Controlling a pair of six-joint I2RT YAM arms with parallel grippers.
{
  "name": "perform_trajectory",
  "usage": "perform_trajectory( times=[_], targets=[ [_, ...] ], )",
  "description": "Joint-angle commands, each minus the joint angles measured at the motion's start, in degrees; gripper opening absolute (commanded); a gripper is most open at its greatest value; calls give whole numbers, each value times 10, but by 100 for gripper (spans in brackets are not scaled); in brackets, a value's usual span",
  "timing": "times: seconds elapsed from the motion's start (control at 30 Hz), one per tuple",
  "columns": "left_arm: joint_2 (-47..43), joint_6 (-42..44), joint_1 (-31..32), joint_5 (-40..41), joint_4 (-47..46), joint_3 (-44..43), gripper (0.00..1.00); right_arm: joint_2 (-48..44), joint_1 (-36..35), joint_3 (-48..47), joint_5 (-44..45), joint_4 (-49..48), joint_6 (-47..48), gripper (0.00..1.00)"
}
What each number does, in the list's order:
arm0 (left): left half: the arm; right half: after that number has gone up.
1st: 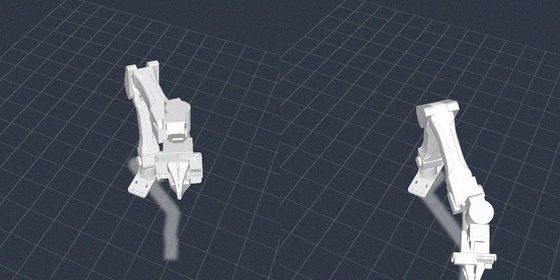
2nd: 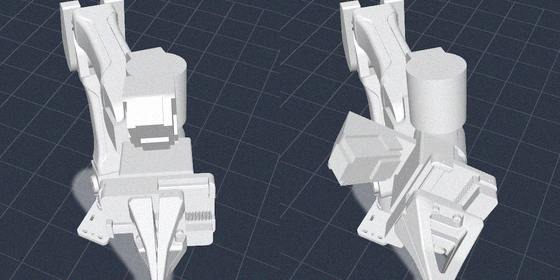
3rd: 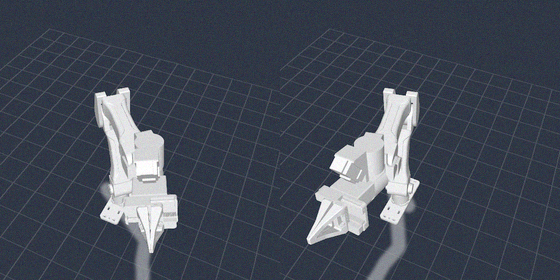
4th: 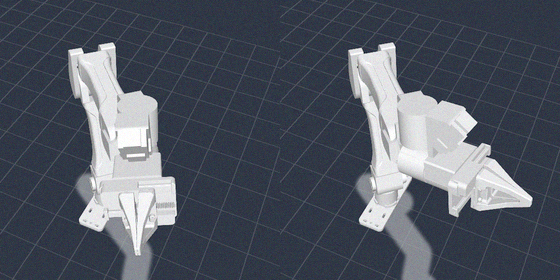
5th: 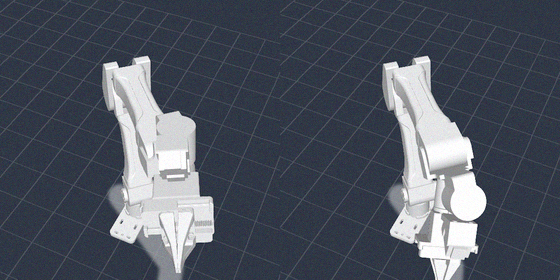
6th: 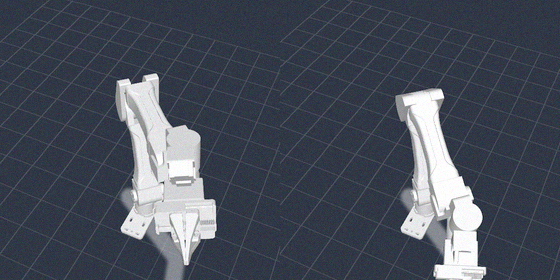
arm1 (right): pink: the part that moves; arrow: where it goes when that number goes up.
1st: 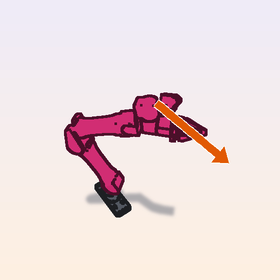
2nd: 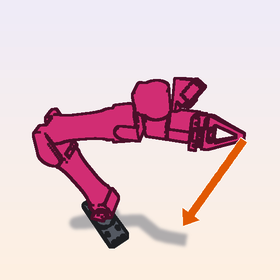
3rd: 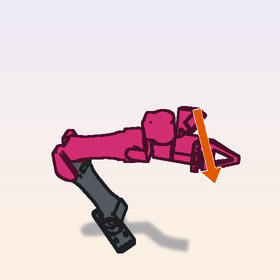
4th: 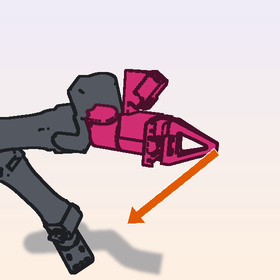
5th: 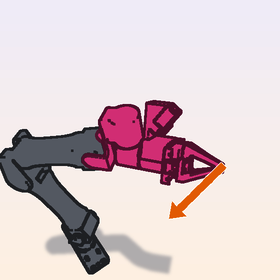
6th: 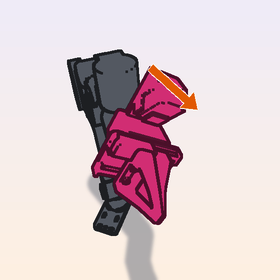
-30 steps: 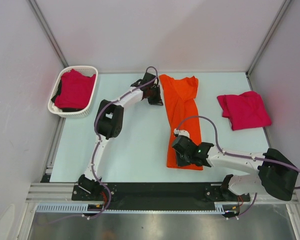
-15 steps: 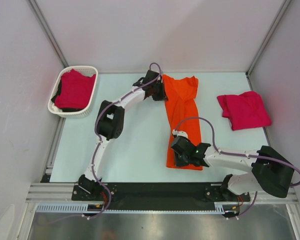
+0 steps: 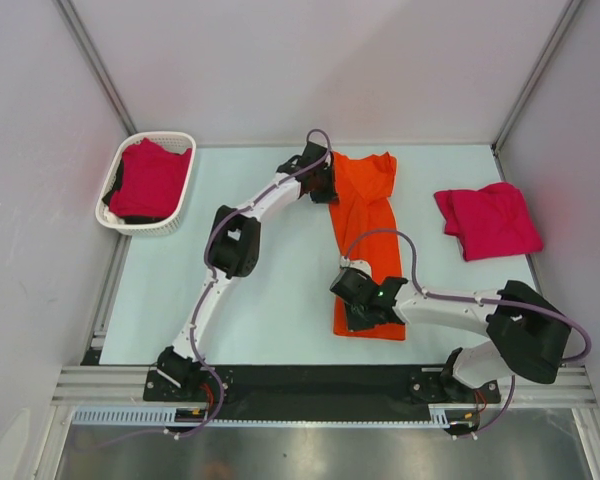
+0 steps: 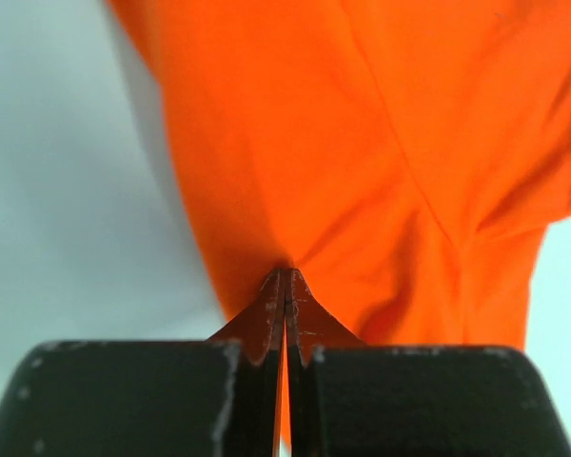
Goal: Fold and stack the t-shirts
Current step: Grab the bottom of the folded rectangular tshirt with both arms
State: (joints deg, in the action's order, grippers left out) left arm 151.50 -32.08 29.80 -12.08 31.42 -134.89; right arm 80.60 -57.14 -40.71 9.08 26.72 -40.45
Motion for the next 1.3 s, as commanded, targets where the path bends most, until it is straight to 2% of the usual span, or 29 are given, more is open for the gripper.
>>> perform_trajectory(
  times=[0.0, 0.13, 0.33, 0.67, 0.87, 1.07, 1.1, 1.17, 1.2, 1.23, 1.27],
  targets=[
    [-28, 13, -11, 119, 81, -13, 0, 48, -2, -20, 56, 128, -47, 0],
    [-24, 26, -19, 144, 85, -26, 0, 69, -22, -18, 73, 165, -88, 0],
    [1, 39, -26, 126, 77, -52, 0, 81, -46, -3, 72, 198, -125, 0],
    [6, 47, -26, 103, 66, -48, 0, 55, -74, 35, 44, 252, -161, 0],
    [-30, 62, -26, 109, 66, -4, 0, 27, -94, 38, 15, 282, -178, 0],
    [-92, 63, -26, 99, 50, 105, 0, 18, -119, 24, 21, 301, -187, 0],
    [-116, 64, -25, 96, 44, 144, 0, 12, -132, 9, 29, 306, -185, 0],
    [-148, 68, -25, 94, 15, 190, 4, -15, -148, -9, 59, 301, -174, 3],
    [-162, 68, -25, 96, 6, 233, 9, -27, -154, -22, 70, 297, -169, 4],
    [-195, 68, -24, 101, -12, 254, 13, -64, -161, -40, 82, 293, -167, 13],
    [-211, 66, -25, 103, -21, 274, 17, -82, -162, -49, 96, 271, -150, 32]
  ],
)
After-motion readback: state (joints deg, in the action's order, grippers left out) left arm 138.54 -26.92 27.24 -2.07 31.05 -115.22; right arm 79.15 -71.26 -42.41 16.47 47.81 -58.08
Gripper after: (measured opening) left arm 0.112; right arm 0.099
